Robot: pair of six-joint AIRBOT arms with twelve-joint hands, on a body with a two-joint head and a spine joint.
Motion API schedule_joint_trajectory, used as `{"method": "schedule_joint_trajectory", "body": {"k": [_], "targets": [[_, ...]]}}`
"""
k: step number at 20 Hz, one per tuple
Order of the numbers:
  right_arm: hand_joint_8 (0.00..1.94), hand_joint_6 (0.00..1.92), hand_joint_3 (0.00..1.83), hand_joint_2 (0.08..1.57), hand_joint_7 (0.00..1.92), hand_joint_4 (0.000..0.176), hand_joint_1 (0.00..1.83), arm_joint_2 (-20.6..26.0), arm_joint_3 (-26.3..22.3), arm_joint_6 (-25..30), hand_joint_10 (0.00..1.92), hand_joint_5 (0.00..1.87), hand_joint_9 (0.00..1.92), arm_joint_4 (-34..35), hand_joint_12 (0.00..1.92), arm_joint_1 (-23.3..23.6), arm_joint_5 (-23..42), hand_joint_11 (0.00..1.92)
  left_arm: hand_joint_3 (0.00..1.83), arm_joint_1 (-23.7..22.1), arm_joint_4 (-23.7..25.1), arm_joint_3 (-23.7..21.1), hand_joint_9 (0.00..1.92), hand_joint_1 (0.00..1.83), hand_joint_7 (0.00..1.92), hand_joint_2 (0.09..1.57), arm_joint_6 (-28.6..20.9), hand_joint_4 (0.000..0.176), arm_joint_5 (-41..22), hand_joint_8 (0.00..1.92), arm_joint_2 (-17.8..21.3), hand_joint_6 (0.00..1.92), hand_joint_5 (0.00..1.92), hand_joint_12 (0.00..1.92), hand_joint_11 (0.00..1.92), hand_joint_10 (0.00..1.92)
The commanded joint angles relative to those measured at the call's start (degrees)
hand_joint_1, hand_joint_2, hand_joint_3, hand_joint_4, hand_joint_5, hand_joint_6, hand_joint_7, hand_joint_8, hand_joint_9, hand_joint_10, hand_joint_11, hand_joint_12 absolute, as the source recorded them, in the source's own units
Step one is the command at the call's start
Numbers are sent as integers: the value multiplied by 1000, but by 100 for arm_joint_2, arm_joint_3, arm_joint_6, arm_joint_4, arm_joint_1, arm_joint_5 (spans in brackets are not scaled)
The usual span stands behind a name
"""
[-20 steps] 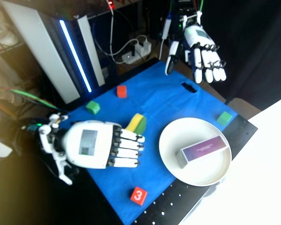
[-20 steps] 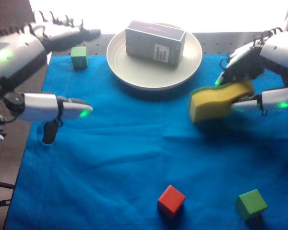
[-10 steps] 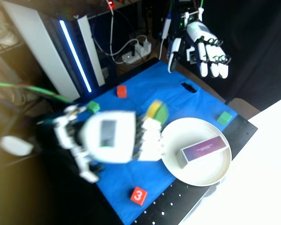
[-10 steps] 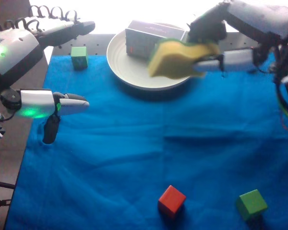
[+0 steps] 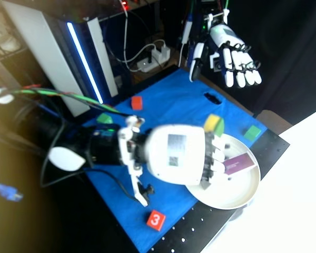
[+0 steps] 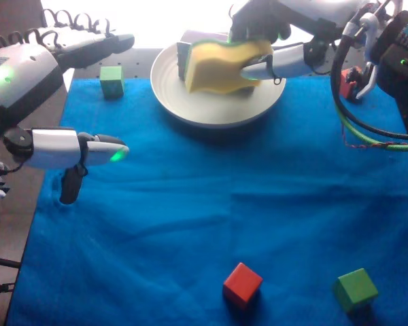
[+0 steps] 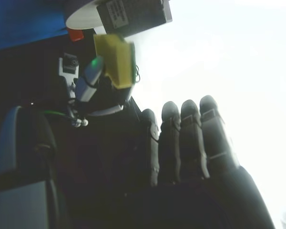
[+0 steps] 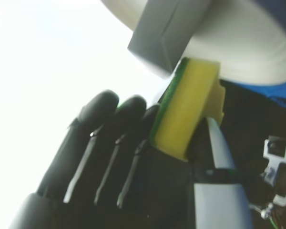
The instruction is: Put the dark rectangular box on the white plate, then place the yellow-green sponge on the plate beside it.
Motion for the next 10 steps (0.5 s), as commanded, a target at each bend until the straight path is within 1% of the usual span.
{"method": "schedule_joint_trajectory", "body": {"k": [1,2,3,4,5,6,7,8,9,10], "targets": [[295,54,0,876,475,36,858,20,19,24,613,423,474,205,1310,107,648,316,0,-43,16,13,89,839,219,886,-8,36,-701,7,-6,12,315,0,0,9],[18,1,0,781,249,98,683,23,12,24,139,127,263,206,1001,107,648,37,6,-42,16,12,91,846,227,902,-8,25,-704,8,-7,9,318,0,0,8],[18,1,0,781,249,98,683,26,-14,24,139,127,263,207,1001,106,649,37,6,-42,16,12,91,846,227,902,-8,25,-707,8,-8,9,318,0,0,8],[3,0,0,758,183,128,651,27,-77,24,61,34,237,209,977,106,651,7,7,-42,15,8,90,853,227,906,-8,32,-721,7,-9,10,322,0,0,6],[13,0,2,776,118,166,674,58,-154,24,27,6,189,215,1181,106,656,1,4,-42,14,6,101,858,227,902,-8,32,-738,6,-10,11,330,6,13,10],[11,0,1,772,32,174,675,128,-236,24,22,0,118,237,1022,106,709,0,3,-40,12,5,106,855,229,901,-9,35,-750,6,-11,12,335,6,13,11],[1,0,1,781,6,176,709,222,-334,24,4,0,23,274,589,106,838,0,0,-39,12,0,123,858,243,892,-9,29,-759,10,-7,15,349,16,33,16],[0,0,1,789,0,176,722,453,-482,24,0,0,4,396,209,104,1107,0,1,-32,11,-11,124,848,243,895,-10,26,-784,8,8,11,345,15,29,14],[0,0,0,785,0,176,726,596,-600,24,0,0,0,439,41,36,1361,0,0,-28,9,-24,120,848,246,889,-10,31,-815,8,23,7,342,9,12,10],[0,0,0,783,0,176,727,775,-792,24,0,0,0,474,7,-65,1584,0,0,-14,7,-45,109,847,245,886,-18,38,-856,6,44,4,335,4,2,5]]}}
